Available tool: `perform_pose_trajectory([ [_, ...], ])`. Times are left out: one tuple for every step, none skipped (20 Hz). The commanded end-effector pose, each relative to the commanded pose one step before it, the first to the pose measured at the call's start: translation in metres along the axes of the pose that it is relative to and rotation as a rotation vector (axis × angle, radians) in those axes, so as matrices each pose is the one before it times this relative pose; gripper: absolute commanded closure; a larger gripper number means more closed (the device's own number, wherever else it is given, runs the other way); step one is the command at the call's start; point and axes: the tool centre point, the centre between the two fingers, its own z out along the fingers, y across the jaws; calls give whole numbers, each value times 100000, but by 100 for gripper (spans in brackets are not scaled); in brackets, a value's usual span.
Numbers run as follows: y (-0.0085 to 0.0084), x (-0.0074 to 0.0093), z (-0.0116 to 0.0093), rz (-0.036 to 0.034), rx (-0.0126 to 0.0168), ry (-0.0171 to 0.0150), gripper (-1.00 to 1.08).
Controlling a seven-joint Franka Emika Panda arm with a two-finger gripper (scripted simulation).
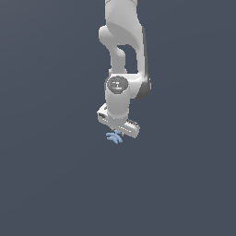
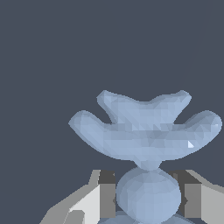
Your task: Pick up the object and move it to a goal position.
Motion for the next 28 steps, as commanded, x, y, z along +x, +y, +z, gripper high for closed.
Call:
perform_pose_trajectory([
  [1696,135,-2302,68,76,71,108],
  [719,61,-968,14,40,-25,108],
  [718,56,-989,0,0,0,108],
  [744,66,-1006,14,40,-24,108],
  [746,62,-1032,0,0,0,108],
  [750,64,-1040,0,0,0,108],
  [763,73,-1036,15,40,-23,108],
  [746,68,-1038,0,0,0,108],
  [744,70,-1037,0,0,0,108],
  [741,72,-1035,0,0,0,108],
  [760,84,-1031,23,37,-23,108],
  [740,78,-1037,0,0,0,108],
  [739,80,-1037,0,0,0,108],
  [736,83,-1033,0,0,0,108],
  [722,86,-1014,0,0,0,108],
  [705,88,-992,0,0,0,108],
  [688,91,-969,0,0,0,108],
  [665,91,-942,18,-43,15,108],
  [644,92,-907,0,0,0,108],
  [616,92,-868,0,0,0,108],
  [572,86,-831,-1,-45,20,108],
  [554,94,-782,0,0,0,108],
  [498,89,-736,-10,-43,21,108],
  [476,96,-673,0,0,0,108],
  [414,84,-624,-18,-40,21,108],
  [398,88,-563,0,0,0,108],
  [360,82,-509,0,0,0,108],
  [297,66,-462,-21,-39,20,108],
])
